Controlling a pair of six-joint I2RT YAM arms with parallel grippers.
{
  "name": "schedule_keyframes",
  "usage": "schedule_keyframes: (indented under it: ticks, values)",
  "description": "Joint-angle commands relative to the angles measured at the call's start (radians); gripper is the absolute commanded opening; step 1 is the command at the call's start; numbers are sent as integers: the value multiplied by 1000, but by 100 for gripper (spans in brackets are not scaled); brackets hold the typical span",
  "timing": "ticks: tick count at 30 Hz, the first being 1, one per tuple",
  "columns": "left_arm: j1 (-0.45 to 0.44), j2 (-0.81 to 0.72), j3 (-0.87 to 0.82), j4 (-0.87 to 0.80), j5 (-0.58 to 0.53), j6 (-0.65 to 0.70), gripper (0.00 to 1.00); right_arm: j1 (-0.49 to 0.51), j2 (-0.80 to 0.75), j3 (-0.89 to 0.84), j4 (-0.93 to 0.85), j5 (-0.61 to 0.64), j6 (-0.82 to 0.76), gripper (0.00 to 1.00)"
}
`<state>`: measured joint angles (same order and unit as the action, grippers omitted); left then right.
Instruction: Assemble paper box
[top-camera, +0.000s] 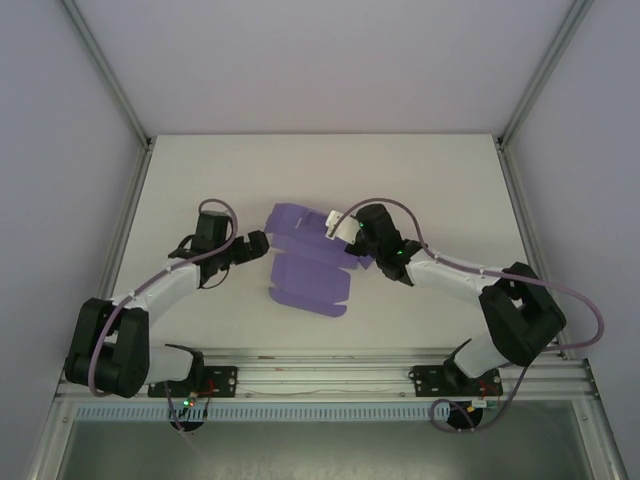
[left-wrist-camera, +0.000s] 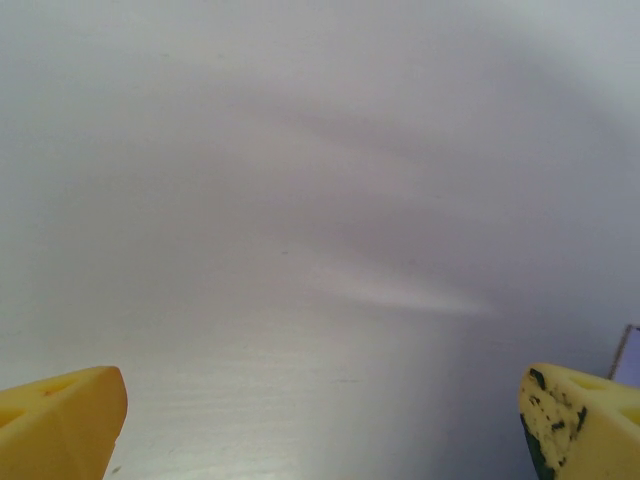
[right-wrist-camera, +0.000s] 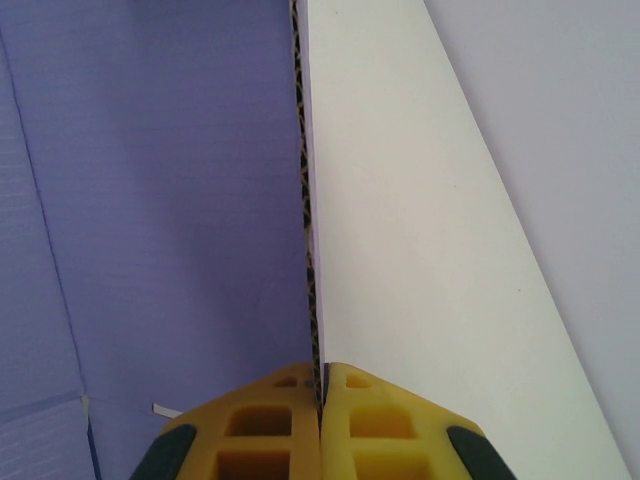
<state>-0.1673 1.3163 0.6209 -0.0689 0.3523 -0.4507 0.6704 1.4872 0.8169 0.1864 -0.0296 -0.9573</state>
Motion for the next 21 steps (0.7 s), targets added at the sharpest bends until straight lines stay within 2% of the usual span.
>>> schedule_keyframes:
  ticks: [1,6,10,15,19,21]
  values:
    - [8,7,-22,110,91,49,99,-11,-38,-6,-4,-23,41,0]
    - [7,-5,-61,190,182,72,97,-14,-54,-9,-7,-58,58,0]
    - [8,-24,-70,193,171,80,98,-22,-57,-8,-10,-73,70,0]
    - [-6,-23,-93,296,352,126,96,-30,-55,4,-21,-113,106,0]
    - [-20,-47,-128,389,449,135,95,-43,-51,28,-69,-127,137,0]
    - [-33,-59,-133,400,448,145,94,-47,-49,30,-68,-128,140,0]
